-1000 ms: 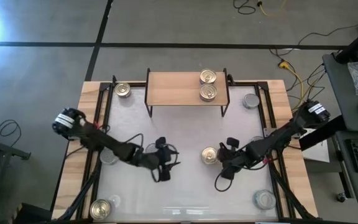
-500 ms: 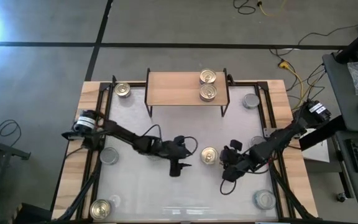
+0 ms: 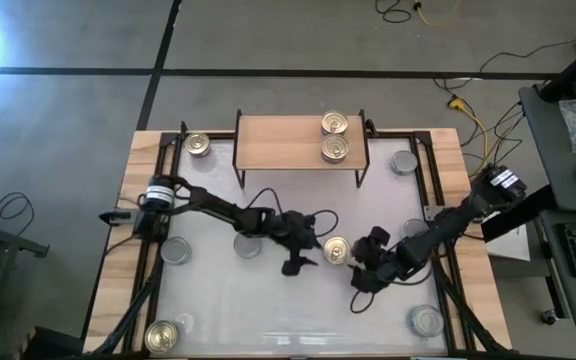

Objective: Stack canned seafood by type on shelf
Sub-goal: Stack the blue-pink tuna can on top of the other blue-pink tuna can on the shelf

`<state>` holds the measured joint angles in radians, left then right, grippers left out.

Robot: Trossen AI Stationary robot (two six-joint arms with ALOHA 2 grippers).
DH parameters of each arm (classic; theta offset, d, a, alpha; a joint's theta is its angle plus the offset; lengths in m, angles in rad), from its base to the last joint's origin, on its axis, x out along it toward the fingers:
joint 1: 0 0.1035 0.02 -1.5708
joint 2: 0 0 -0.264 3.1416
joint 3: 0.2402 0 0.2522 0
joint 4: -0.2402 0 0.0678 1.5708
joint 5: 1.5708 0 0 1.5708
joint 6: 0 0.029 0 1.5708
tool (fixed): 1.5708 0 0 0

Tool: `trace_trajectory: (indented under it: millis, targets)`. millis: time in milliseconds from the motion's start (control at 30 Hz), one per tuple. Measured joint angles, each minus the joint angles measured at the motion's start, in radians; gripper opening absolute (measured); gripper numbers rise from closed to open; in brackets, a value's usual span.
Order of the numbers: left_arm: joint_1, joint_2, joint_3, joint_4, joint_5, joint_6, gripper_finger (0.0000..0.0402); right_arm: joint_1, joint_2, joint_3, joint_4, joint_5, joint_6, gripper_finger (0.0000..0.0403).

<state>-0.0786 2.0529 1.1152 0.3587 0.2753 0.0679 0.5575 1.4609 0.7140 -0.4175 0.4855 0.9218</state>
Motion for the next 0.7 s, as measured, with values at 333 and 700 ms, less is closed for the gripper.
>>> trace_trajectory:
  millis: [333,700]
  targets:
    - [-0.080,-0.010,0.002,-0.053,0.004,-0.071,0.0232,-0.089,-0.067,0.000,-0.007,-0.047,-0.244,0.0275]
    - [-0.015,-0.145,-0.152,0.099,-0.143,-0.009,0.0232,-0.019,-0.101,-0.038,-0.010,0.056,-0.152,0.0335]
